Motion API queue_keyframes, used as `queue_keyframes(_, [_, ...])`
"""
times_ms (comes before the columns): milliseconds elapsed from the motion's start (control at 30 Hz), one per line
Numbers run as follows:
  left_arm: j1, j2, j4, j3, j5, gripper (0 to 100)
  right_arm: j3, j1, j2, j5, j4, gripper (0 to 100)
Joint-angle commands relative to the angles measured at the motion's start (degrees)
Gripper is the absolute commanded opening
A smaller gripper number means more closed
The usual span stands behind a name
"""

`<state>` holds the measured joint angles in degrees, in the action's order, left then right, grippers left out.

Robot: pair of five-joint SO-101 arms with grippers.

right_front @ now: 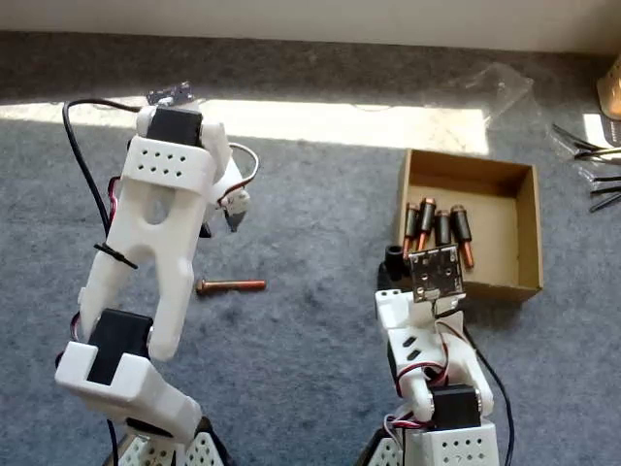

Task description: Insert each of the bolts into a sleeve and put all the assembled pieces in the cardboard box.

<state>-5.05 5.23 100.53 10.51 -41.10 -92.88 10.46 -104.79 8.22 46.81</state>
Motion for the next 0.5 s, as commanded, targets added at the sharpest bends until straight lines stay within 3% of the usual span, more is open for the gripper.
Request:
queue_keyframes(0, [-2.1,-3.3,0.8,0.2,-3.5,12,0.6,0.5,-0.6,0.7,-2.0,0.5])
queue_keyframes(100, [-4.4,-3.5,0.8,-2.3,-5.7,12,0.6,0.5,-0.6,0.7,-2.0,0.5])
queue_keyframes(267, [-1.6,-3.2,0.5,-8.9,-21.5,12,0.6,0.5,-0.6,0.7,-2.0,0.5])
queue_keyframes(467, [0.9,-2.9,0.4,-12.0,-21.0,12,0.6,0.5,-0.6,0.7,-2.0,0.5])
